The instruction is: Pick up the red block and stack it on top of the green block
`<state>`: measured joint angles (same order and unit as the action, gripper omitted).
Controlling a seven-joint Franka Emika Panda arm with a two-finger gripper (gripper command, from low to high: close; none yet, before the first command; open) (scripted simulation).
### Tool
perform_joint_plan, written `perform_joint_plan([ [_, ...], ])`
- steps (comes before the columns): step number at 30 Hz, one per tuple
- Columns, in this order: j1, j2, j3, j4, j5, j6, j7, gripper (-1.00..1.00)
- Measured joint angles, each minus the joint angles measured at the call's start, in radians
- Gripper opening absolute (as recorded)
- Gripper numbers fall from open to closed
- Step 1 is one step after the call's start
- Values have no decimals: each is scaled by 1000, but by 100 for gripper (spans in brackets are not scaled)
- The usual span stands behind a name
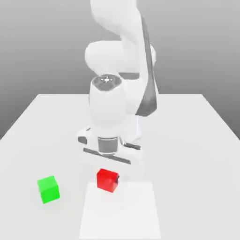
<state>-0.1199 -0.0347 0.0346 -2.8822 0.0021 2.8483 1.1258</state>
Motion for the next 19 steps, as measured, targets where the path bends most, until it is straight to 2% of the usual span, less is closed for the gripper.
perform_joint_plan([
  [9, -301, -28, -152, 149, -14, -176, 299, -100],
  [15, -325, 157, -136, 175, 41, -18, 293, -100],
  [16, -328, 177, -132, 176, 47, 1, 289, 100],
  [19, -328, 177, -132, 176, 47, 1, 289, 100],
])
